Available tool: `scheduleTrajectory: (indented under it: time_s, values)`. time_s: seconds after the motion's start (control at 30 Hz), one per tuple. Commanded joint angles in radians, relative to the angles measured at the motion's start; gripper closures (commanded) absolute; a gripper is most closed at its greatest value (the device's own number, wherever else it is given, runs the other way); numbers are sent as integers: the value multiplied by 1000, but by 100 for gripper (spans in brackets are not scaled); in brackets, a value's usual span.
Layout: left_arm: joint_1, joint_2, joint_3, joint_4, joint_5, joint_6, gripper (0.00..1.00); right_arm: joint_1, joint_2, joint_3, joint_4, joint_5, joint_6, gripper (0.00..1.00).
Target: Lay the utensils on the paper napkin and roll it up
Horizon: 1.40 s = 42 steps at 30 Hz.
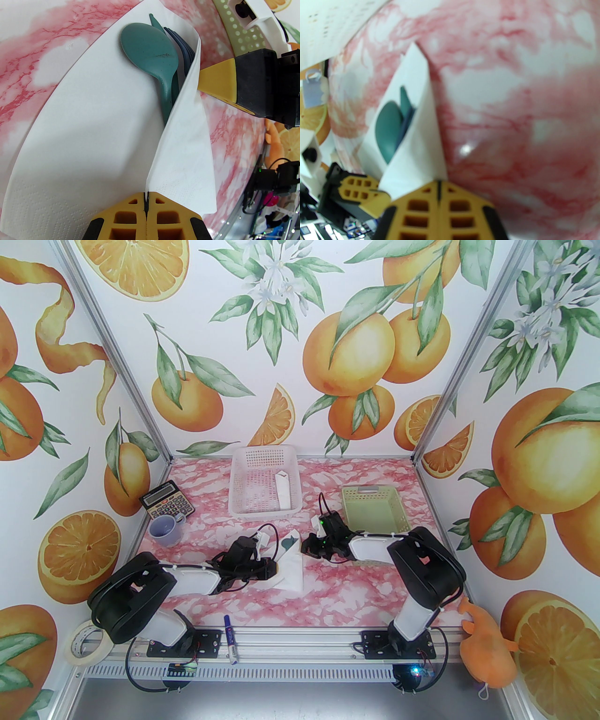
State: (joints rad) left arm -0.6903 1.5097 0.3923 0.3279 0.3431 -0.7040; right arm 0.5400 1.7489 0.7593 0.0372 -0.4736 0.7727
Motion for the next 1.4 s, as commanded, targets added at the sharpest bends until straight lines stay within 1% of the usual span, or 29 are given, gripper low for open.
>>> scheduleTrajectory:
  time_s: [0.0,0.17,0.33,0.47,0.63,0.83,1.03,1.37]
  values:
    - [-8,4,-21,-86,-12,-2,100,-14,21,12,-49,43,-29,100]
    - [-8,10,-18,-86,-11,1,100,-26,-2,27,-90,46,-57,100]
    - [-7,13,-18,-82,-9,0,100,-33,-64,46,-152,61,-81,100]
    - [-8,16,-15,-76,-2,-3,100,-40,-102,41,-153,48,-80,100]
    - [-9,11,-22,-67,3,-18,100,-63,-132,12,-80,-3,-49,100]
    - [-11,-2,-33,-55,12,-38,100,-65,-132,-23,19,-48,1,100]
    - [-14,-10,-41,-53,7,-46,100,-64,-99,-39,84,-69,33,100]
    - [-17,4,-37,-50,5,-46,100,-61,-40,-33,143,-76,55,100]
